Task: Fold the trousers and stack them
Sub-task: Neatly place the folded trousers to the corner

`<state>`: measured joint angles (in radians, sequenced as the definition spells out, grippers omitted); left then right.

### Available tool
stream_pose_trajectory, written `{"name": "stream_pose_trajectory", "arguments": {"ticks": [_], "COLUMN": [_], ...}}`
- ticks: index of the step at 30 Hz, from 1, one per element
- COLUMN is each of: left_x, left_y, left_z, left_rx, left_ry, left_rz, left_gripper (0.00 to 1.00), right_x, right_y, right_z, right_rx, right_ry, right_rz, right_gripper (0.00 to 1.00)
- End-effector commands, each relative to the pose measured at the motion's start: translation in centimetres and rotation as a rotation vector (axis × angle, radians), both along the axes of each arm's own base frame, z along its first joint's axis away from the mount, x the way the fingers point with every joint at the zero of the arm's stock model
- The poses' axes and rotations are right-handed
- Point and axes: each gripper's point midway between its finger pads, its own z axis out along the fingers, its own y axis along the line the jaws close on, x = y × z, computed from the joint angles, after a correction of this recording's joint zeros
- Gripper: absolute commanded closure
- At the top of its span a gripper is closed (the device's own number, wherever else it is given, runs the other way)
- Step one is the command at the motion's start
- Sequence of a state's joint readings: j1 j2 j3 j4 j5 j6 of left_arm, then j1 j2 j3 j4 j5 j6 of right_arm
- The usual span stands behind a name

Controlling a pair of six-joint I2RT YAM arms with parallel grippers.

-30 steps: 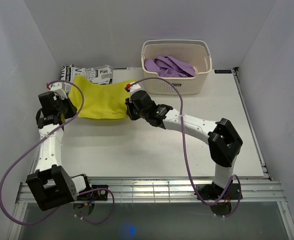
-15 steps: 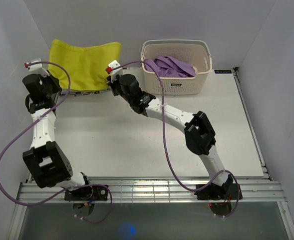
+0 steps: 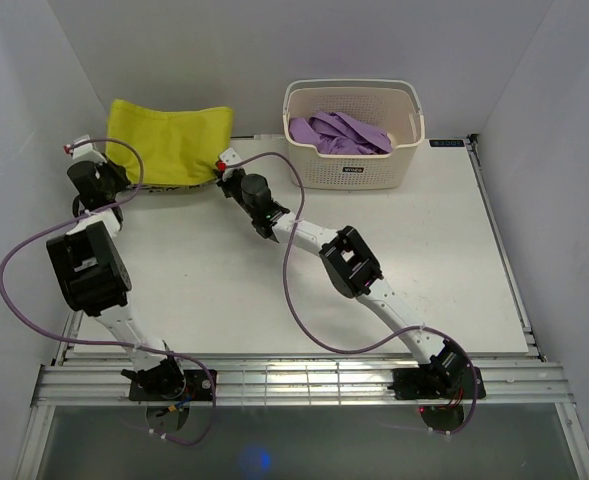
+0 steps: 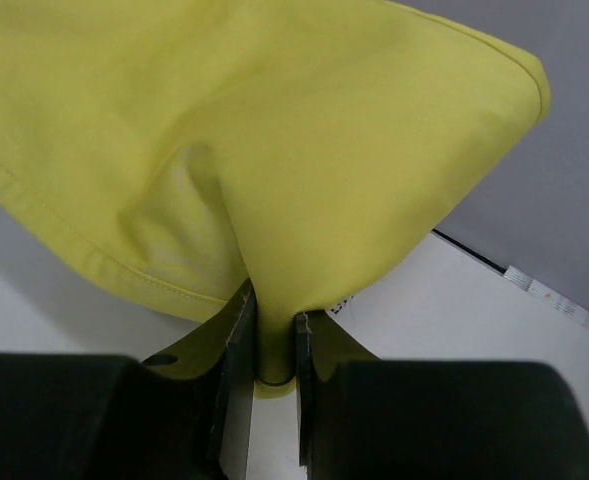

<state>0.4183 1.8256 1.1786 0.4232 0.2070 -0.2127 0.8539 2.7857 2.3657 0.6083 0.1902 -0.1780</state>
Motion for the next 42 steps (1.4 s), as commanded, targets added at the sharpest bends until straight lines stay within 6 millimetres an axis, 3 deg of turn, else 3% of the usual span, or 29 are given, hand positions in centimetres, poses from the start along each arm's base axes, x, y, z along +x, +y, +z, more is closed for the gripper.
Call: {"name": "stream_pose_trajectory", "arguments": {"ticks": [1, 2, 5, 6, 8, 9, 11, 13, 15, 16, 21, 23, 24, 26, 27, 28, 29, 30, 32, 33, 34, 35, 36, 37, 38, 39, 40, 41, 42], "left_x": [1.1, 1.7, 2.7, 3.1, 3.4, 3.8, 4.4, 5.1, 5.7, 5.9, 6.6, 6.9, 6.9, 6.9, 6.8, 6.7, 6.7, 6.4, 6.1, 5.5, 5.0, 4.3, 3.3, 2.5, 1.8, 0.4, -0.5, -1.4, -3.0], "left_y": [3.8, 4.3, 5.5, 6.1, 7.0, 7.4, 8.0, 8.3, 8.8, 9.0, 9.4, 9.4, 9.4, 9.3, 9.3, 8.9, 8.7, 8.4, 8.2, 7.9, 7.8, 7.5, 7.0, 6.6, 6.1, 5.4, 5.2, 4.9, 4.3], "left_z": [7.9, 6.4, 6.0, 4.5, 4.4, 2.9, 2.0, -0.3, -1.0, -2.4, -5.2, -6.3, -6.8, -7.4, -7.1, -7.5, -7.3, -7.4, -6.8, -7.6, -6.2, -6.3, -6.7, -5.0, -5.0, -5.9, -5.8, -4.4, -4.7], "left_rx": [0.089, 0.077, 0.062, 0.052, 0.053, 0.049, 0.047, 0.030, 0.032, 0.020, -0.034, -0.063, -0.074, -0.108, -0.112, -0.123, -0.122, -0.135, -0.148, -0.165, -0.162, -0.161, -0.172, -0.162, -0.149, -0.176, -0.181, -0.168, -0.189], "left_ry": [-0.301, -0.286, -0.306, -0.289, -0.310, -0.292, -0.287, -0.256, -0.248, -0.227, -0.179, -0.148, -0.133, -0.093, -0.083, -0.052, -0.041, 0.005, 0.040, 0.095, 0.096, 0.122, 0.170, 0.172, 0.204, 0.286, 0.322, 0.331, 0.400], "left_rz": [0.101, 0.108, 0.138, 0.153, 0.177, 0.185, 0.199, 0.204, 0.209, 0.218, 0.232, 0.232, 0.232, 0.239, 0.240, 0.225, 0.210, 0.206, 0.205, 0.207, 0.208, 0.207, 0.204, 0.195, 0.175, 0.173, 0.173, 0.150, 0.147], "left_gripper": [1.00, 1.00, 1.00, 1.00, 1.00, 1.00, 1.00, 1.00, 1.00, 1.00, 1.00, 0.88, 0.73, 0.52, 0.34, 0.26, 0.14, 0.05, 0.02, 0.02, 0.02, 0.02, 0.02, 0.02, 0.02, 0.02, 0.02, 0.02, 0.02], "right_x": [2.9, 3.7, 4.5, 4.6, 4.6, 4.6, 4.5, 4.5, 4.7, 4.8, 6.5, 6.9, 6.8, 6.7, 6.1, 5.9, 5.5, 5.0, 4.4, 3.6, 3.3, 2.7, 1.7, 1.1, 0.6, -0.7, -1.4, -2.8, -3.4], "right_y": [-4.6, -5.3, -5.9, -5.9, -5.8, -5.6, -5.4, -5.4, -5.6, -5.7, -8.1, -8.7, -9.1, -9.4, -9.7, -9.7, -9.6, -10.0, -10.1, -10.6, -10.8, -10.8, -11.5, -11.8, -12.0, -12.9, -13.4, -14.6, -15.1], "right_z": [11.7, 11.5, 10.4, 9.6, 9.2, 8.6, 8.1, 7.6, 6.8, 6.6, 7.3, 7.5, 9.1, 9.2, 11.7, 11.0, 11.7, 13.8, 13.7, 16.1, 16.6, 15.6, 18.6, 18.9, 17.7, 20.8, 21.3, 23.8, 22.7], "right_rx": [0.291, 0.299, 0.296, 0.292, 0.290, 0.285, 0.282, 0.287, 0.281, 0.276, 0.279, 0.266, 0.275, 0.251, 0.268, 0.243, 0.236, 0.244, 0.222, 0.237, 0.230, 0.197, 0.212, 0.200, 0.168, 0.188, 0.181, 0.178, 0.138], "right_ry": [-0.246, -0.248, -0.264, -0.266, -0.274, -0.272, -0.275, -0.267, -0.260, -0.264, -0.249, -0.244, -0.256, -0.249, -0.278, -0.264, -0.267, -0.273, -0.246, -0.261, -0.257, -0.236, -0.262, -0.248, -0.214, -0.228, -0.217, -0.213, -0.175], "right_rz": [-0.093, -0.104, -0.102, -0.093, -0.080, -0.073, -0.060, -0.058, -0.072, -0.076, -0.146, -0.163, -0.168, -0.162, -0.157, -0.151, -0.136, -0.132, -0.127, -0.125, -0.121, -0.106, -0.106, -0.104, -0.100, -0.093, -0.090, -0.085, -0.082], "right_gripper": [0.92, 0.92, 0.92, 0.92, 0.88, 0.87, 0.83, 0.74, 0.57, 0.43, 0.14, 0.04, 0.04, 0.02, 0.02, 0.02, 0.02, 0.04, 0.09, 0.10, 0.10, 0.10, 0.10, 0.10, 0.10, 0.10, 0.10, 0.10, 0.10]}}
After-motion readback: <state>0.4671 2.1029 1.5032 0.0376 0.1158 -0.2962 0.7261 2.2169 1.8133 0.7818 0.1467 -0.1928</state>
